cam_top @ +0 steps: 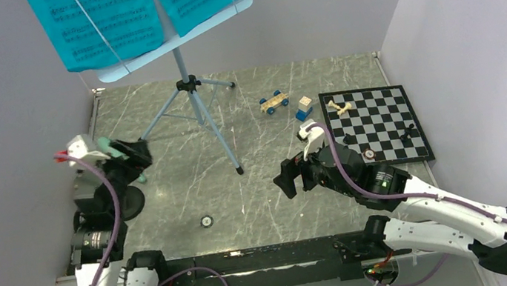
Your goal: Pack up the instrument practice props
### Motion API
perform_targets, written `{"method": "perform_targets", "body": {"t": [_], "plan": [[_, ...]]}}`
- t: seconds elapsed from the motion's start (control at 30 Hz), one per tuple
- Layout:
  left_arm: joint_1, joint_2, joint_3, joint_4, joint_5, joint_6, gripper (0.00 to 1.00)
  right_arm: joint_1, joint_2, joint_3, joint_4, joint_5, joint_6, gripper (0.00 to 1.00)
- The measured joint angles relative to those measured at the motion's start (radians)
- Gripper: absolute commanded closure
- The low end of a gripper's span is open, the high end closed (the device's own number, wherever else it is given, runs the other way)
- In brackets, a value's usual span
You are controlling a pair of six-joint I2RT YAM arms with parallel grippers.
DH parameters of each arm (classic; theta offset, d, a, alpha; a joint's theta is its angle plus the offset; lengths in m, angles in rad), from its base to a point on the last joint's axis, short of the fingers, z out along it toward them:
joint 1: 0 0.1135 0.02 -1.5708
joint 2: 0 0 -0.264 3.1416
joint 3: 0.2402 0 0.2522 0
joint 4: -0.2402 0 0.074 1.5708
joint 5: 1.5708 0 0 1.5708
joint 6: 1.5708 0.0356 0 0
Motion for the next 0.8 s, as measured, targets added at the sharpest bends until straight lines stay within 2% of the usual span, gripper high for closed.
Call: {"method": "perform_targets", "body": {"t": [0.2, 0.3, 0.37, 0.57, 0.7, 0.8], "plan": [[-0.404, 0.065, -0.113, 0.077, -0.102, -0.032, 0.1, 0.0, 0.029, 0.017, -0.03, 0.023, -0.001, 0.0], [-0.552, 0.163, -0.146, 0.138, -0.162, -0.033, 0.04, 0.0, 0.052, 0.028, -0.034, 0.039, -0.003, 0.0], [-0.611, 0.242, -0.156, 0.192, -0.194, -0.035, 0.01, 0.0, 0.064, 0.03, -0.034, 0.053, -0.003, 0.0], [-0.608, 0.354, -0.192, 0.309, -0.27, -0.101, 0.01, 0.0, 0.062, 0.024, -0.032, 0.094, 0.008, 0.0], [-0.523, 0.428, -0.192, 0.445, -0.167, -0.11, 0.04, 0.0, 0.061, -0.008, -0.024, 0.121, 0.018, 0.0], [-0.51, 0.512, -0.19, 0.535, -0.084, -0.082, 0.08, -0.001, 0.075, -0.036, -0.01, 0.132, 0.025, 0.0]]}}
